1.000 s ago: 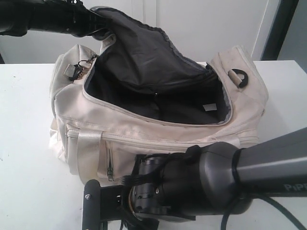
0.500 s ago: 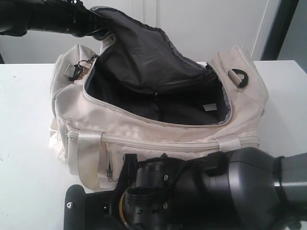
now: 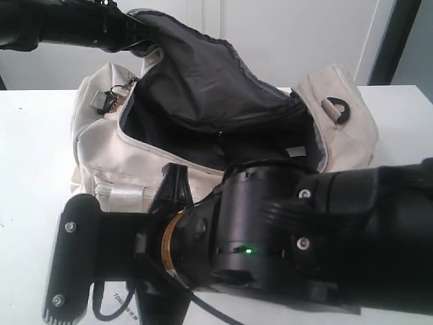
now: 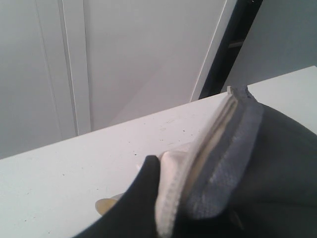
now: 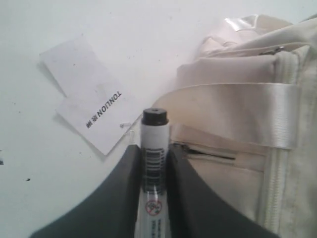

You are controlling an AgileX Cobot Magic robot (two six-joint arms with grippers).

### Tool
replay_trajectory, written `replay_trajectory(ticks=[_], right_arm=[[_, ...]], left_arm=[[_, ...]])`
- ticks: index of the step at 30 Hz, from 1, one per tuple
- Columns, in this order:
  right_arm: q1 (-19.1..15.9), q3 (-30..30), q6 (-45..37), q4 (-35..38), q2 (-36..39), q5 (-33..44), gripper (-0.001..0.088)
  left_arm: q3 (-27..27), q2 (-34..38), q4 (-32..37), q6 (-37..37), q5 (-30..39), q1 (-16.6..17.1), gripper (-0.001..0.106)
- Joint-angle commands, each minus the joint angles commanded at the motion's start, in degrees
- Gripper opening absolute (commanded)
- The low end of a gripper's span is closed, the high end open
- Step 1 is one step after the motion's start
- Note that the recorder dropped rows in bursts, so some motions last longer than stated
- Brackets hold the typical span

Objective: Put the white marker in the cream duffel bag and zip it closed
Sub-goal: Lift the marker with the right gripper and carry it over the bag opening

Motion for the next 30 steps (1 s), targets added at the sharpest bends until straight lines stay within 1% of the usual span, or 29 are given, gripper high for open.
replay_trajectory(ticks=[4,10,15,22,30], right_arm=[[-2.7,-1.6,0.4,-0.1,-0.6,1.0,0.0],[-6.5,-3.2,4.6,-0.2,-2.4,1.4,0.0],[-9.7,-4.7,5.6,-0.2,-4.5,1.4,0.0],[-15.6,-6.4,8.7,-0.2,-5.6,0.9,0.0],[-22.4,-6.4,13.5,-0.2,-5.6,-2.4,0.0]], left_arm=[[0.0,0.0,0.0,0.0,0.0,0.0,0.0],[0.0,0.0,0.0,0.0,0.0,0.0,0.0],[0.0,0.0,0.0,0.0,0.0,0.0,0.0],[0.0,0.0,0.0,0.0,0.0,0.0,0.0],[0.0,0.0,0.0,0.0,0.0,0.0,0.0]])
